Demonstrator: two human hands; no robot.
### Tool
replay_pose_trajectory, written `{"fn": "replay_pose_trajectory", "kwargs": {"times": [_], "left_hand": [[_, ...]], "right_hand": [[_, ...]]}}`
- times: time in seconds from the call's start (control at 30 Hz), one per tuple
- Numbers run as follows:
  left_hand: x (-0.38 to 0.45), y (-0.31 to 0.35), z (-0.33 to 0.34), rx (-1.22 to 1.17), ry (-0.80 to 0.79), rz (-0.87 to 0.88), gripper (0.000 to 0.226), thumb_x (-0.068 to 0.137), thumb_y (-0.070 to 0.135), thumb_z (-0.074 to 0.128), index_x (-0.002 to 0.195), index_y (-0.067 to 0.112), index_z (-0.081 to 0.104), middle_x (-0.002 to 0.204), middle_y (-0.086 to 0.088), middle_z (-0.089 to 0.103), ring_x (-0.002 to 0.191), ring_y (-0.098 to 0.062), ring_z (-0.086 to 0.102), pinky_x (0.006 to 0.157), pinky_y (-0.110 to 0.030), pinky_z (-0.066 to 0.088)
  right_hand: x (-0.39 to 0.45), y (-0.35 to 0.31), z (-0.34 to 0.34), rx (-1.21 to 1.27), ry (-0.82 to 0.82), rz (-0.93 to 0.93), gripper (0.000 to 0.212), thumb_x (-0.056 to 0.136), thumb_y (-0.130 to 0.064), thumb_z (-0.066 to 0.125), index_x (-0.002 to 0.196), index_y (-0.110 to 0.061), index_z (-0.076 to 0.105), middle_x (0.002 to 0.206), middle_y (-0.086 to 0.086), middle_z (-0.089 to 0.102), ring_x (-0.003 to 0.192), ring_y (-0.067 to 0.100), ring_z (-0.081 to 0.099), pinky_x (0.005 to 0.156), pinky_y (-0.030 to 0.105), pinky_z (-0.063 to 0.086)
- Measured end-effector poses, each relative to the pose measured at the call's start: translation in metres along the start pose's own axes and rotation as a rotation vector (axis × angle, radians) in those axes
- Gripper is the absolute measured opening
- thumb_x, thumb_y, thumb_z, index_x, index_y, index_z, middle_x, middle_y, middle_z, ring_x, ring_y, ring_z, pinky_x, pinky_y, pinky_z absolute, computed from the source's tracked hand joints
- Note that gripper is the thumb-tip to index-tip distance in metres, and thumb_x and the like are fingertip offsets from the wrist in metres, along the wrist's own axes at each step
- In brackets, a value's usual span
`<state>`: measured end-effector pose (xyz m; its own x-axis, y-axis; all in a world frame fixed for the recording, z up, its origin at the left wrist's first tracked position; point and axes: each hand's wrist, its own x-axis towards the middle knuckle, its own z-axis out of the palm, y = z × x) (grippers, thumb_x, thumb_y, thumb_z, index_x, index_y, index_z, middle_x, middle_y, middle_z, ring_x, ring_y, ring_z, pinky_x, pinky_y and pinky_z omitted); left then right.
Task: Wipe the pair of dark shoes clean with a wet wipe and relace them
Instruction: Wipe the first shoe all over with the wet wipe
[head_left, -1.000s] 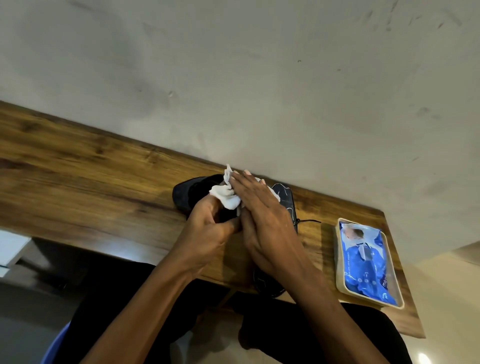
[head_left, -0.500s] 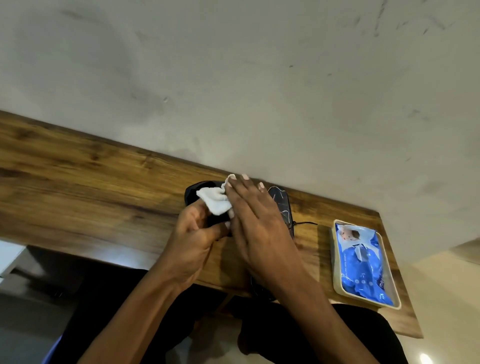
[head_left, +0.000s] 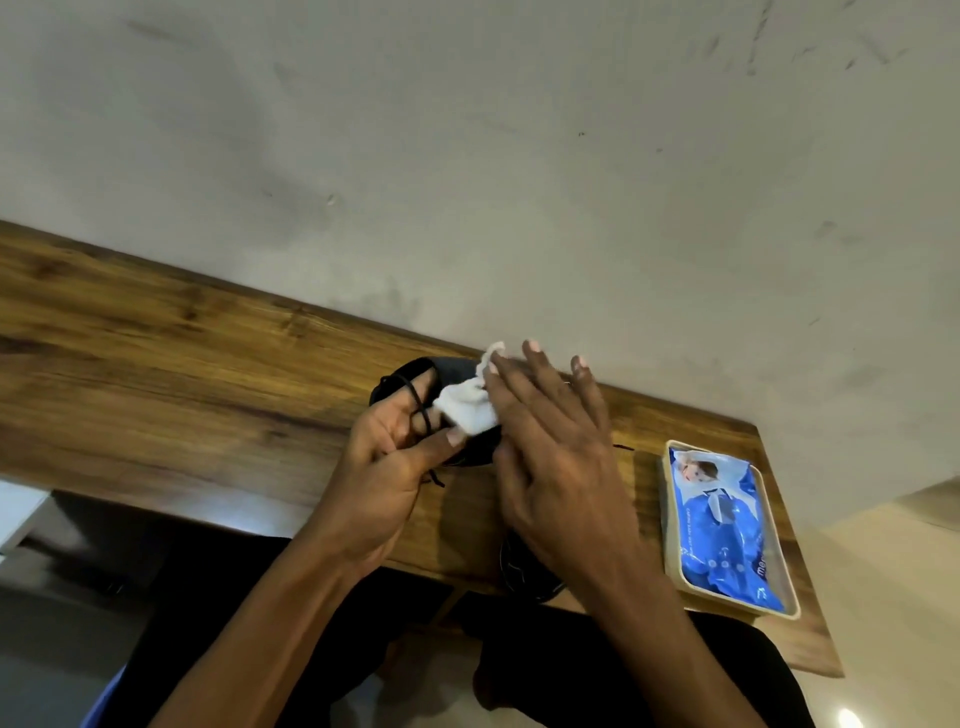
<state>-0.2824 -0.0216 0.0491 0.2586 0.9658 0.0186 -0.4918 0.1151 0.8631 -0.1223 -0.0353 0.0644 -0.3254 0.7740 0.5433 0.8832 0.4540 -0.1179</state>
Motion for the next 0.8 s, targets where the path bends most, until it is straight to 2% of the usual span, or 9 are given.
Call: {"fn": "replay_pose_trajectory", "kwargs": {"times": [0.13, 0.23, 0.37, 0.5, 0.6, 0.73, 0.8], "left_hand": [[0.001, 0.002, 0.006, -0.049, 0.017, 0.028, 0.057, 0.077, -0.003, 0.059, 0.133, 0.01, 0.056, 0.128, -0.011, 0.068, 0.119, -0.021, 0.065, 0.087, -0.023, 0.056], [0.001, 0.005, 0.006, -0.083, 0.0, 0.021, 0.056, 0.079, -0.001, 0.06, 0.134, 0.007, 0.055, 0.125, -0.015, 0.069, 0.117, -0.023, 0.066, 0.086, -0.026, 0.057], [0.001, 0.006, 0.003, -0.091, 0.023, 0.018, 0.059, 0.081, -0.001, 0.059, 0.139, 0.003, 0.05, 0.123, -0.016, 0.07, 0.116, -0.024, 0.067, 0.085, -0.026, 0.056], [0.0, 0.004, 0.006, -0.109, 0.011, 0.004, 0.056, 0.079, -0.003, 0.059, 0.134, 0.008, 0.055, 0.125, -0.014, 0.069, 0.116, -0.021, 0.067, 0.087, -0.024, 0.056], [-0.001, 0.002, 0.006, -0.106, 0.026, -0.017, 0.06, 0.078, -0.004, 0.059, 0.137, 0.008, 0.054, 0.129, -0.013, 0.067, 0.118, -0.021, 0.066, 0.087, -0.024, 0.056], [-0.002, 0.007, 0.004, -0.143, 0.025, -0.016, 0.06, 0.077, -0.004, 0.06, 0.135, 0.005, 0.054, 0.123, -0.015, 0.07, 0.109, -0.019, 0.069, 0.081, -0.023, 0.057], [-0.003, 0.011, 0.004, -0.156, 0.012, -0.009, 0.057, 0.079, -0.003, 0.059, 0.135, 0.004, 0.054, 0.122, -0.016, 0.07, 0.112, -0.022, 0.068, 0.083, -0.024, 0.057]], "right_hand": [[-0.003, -0.005, 0.0, -0.102, 0.033, -0.138, 0.049, 0.099, -0.013, 0.043, 0.147, -0.009, 0.053, 0.156, 0.008, 0.047, 0.151, 0.031, 0.034, 0.12, 0.061, 0.024], [-0.001, 0.018, -0.004, -0.123, 0.075, -0.044, 0.048, 0.098, -0.016, 0.044, 0.144, -0.01, 0.057, 0.15, 0.004, 0.055, 0.151, 0.031, 0.034, 0.119, 0.066, 0.022], [-0.003, 0.028, -0.004, 0.002, 0.086, 0.133, 0.051, 0.096, -0.015, 0.04, 0.144, -0.009, 0.056, 0.15, 0.002, 0.055, 0.153, 0.025, 0.032, 0.121, 0.063, 0.021], [-0.004, -0.001, -0.001, -0.02, 0.044, 0.078, 0.056, 0.094, -0.014, 0.04, 0.148, -0.006, 0.05, 0.157, 0.007, 0.047, 0.153, 0.024, 0.03, 0.121, 0.06, 0.023], [-0.002, -0.02, -0.003, 0.027, 0.003, 0.041, 0.055, 0.1, -0.027, 0.038, 0.151, -0.007, 0.047, 0.161, 0.006, 0.04, 0.155, 0.02, 0.024, 0.124, 0.057, 0.019], [0.003, -0.003, -0.008, 0.004, 0.088, 0.029, 0.05, 0.11, -0.038, 0.031, 0.14, -0.013, 0.061, 0.149, 0.001, 0.056, 0.151, 0.022, 0.035, 0.121, 0.06, 0.023], [0.003, 0.011, -0.012, 0.052, 0.141, 0.097, 0.047, 0.11, -0.037, 0.034, 0.135, -0.014, 0.066, 0.142, -0.002, 0.061, 0.149, 0.02, 0.039, 0.121, 0.059, 0.024]]}}
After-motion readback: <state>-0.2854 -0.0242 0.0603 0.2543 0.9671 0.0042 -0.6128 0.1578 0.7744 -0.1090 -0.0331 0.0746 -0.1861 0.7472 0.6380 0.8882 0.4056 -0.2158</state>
